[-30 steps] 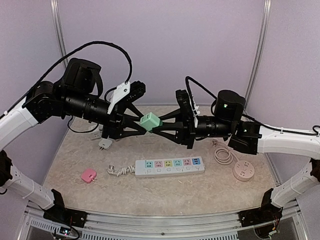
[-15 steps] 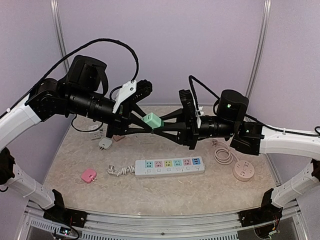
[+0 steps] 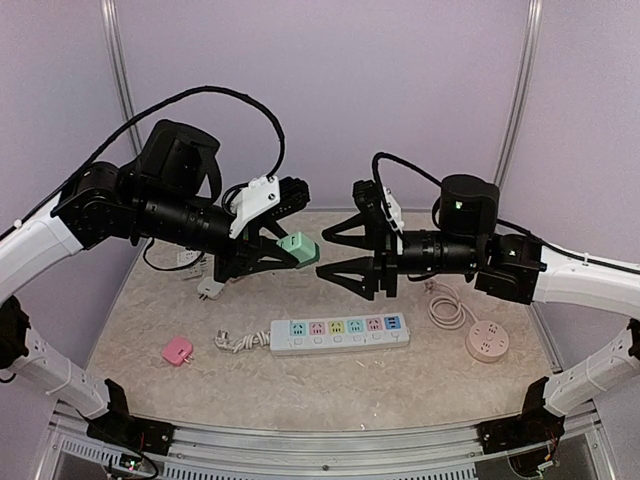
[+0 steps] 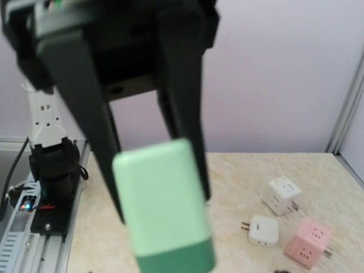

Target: Insert the plug

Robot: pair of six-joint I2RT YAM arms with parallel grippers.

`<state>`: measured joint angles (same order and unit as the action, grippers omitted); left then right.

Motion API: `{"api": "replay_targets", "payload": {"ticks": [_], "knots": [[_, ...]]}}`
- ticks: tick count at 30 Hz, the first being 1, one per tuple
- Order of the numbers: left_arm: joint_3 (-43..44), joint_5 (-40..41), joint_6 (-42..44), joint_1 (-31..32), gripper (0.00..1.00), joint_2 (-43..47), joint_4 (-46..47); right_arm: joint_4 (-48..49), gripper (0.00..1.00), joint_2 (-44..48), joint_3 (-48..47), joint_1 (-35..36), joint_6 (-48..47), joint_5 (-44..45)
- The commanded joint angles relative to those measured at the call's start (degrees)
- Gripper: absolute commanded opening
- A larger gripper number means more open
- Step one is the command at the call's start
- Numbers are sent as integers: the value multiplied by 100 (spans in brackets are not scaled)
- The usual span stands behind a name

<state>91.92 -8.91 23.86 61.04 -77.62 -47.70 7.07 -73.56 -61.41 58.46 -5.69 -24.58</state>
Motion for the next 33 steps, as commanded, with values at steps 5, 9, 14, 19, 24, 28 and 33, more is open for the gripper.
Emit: {"api": "replay_targets", "payload": {"ticks": [5,9,14,19,24,28,33], "knots": [[-60,387,247,195,0,55,-116,-581,68,-64,-445,8,-3,-123],[-29,401,269,223,0,42,-125,-671,66,-344,-740,10,-45,-246],[-63,416,297,232,0,37,-119,-641,48,-576,-973,8,23,-494],[-11,413,318,229,0,29,-129,-654,39,-651,-976,8,13,-488],[-11,369,324,229,0,28,-152,-766,18,-742,-1025,8,-2,-461],[23,216,418,208,11,58,-229,-731,0,-636,-882,8,-5,-446],[36,-750,375,-259,74,238,-217,41,0,-245,-356,8,75,-706]]}}
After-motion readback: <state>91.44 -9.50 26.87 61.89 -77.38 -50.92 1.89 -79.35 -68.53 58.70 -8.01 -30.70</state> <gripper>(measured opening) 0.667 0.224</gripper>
